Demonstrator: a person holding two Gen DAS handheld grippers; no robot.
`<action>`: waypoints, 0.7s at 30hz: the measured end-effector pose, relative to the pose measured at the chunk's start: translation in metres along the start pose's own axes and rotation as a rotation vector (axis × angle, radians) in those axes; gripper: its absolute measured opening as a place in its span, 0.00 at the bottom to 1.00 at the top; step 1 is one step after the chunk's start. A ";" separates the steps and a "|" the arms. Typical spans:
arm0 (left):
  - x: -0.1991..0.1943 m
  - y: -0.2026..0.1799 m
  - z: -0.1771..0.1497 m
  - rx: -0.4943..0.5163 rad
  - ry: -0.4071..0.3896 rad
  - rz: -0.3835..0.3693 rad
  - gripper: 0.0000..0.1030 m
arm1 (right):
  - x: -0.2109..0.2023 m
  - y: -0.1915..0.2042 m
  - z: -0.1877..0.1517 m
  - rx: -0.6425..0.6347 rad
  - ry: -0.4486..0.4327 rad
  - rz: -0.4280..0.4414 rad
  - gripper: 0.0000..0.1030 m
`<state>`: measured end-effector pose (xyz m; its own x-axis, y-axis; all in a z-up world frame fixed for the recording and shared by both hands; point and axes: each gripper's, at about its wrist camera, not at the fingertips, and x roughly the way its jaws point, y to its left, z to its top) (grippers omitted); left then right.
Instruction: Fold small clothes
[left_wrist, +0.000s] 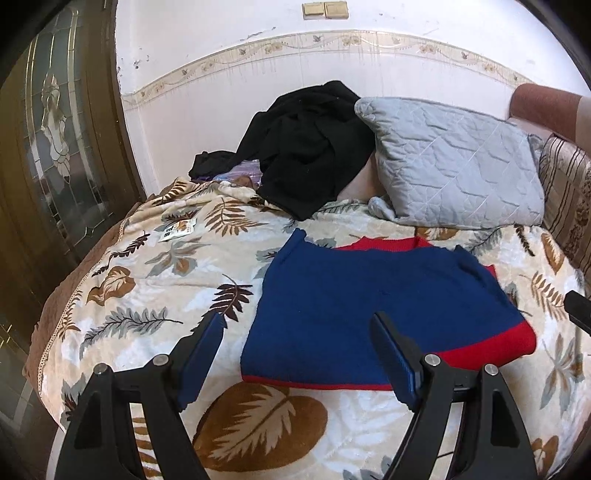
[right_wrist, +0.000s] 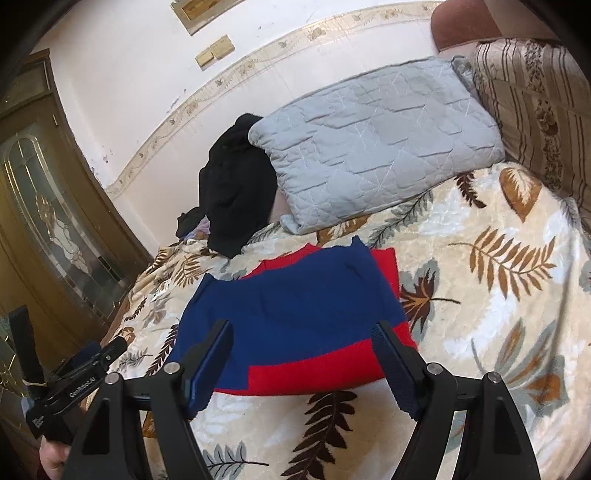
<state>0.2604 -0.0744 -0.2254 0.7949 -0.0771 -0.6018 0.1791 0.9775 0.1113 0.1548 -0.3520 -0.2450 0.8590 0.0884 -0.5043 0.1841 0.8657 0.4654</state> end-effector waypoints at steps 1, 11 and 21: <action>0.005 0.000 -0.001 0.004 0.006 0.004 0.79 | 0.003 0.000 0.001 0.001 0.007 0.002 0.78; 0.081 0.005 -0.016 -0.037 0.243 0.010 0.79 | 0.049 -0.047 0.005 0.192 0.142 0.015 0.76; 0.125 0.034 -0.028 -0.162 0.392 0.044 0.79 | 0.105 -0.114 0.028 0.331 0.212 -0.027 0.71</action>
<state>0.3497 -0.0448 -0.3192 0.5139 0.0153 -0.8577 0.0321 0.9988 0.0370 0.2370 -0.4551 -0.3303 0.7407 0.1976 -0.6421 0.3786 0.6666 0.6421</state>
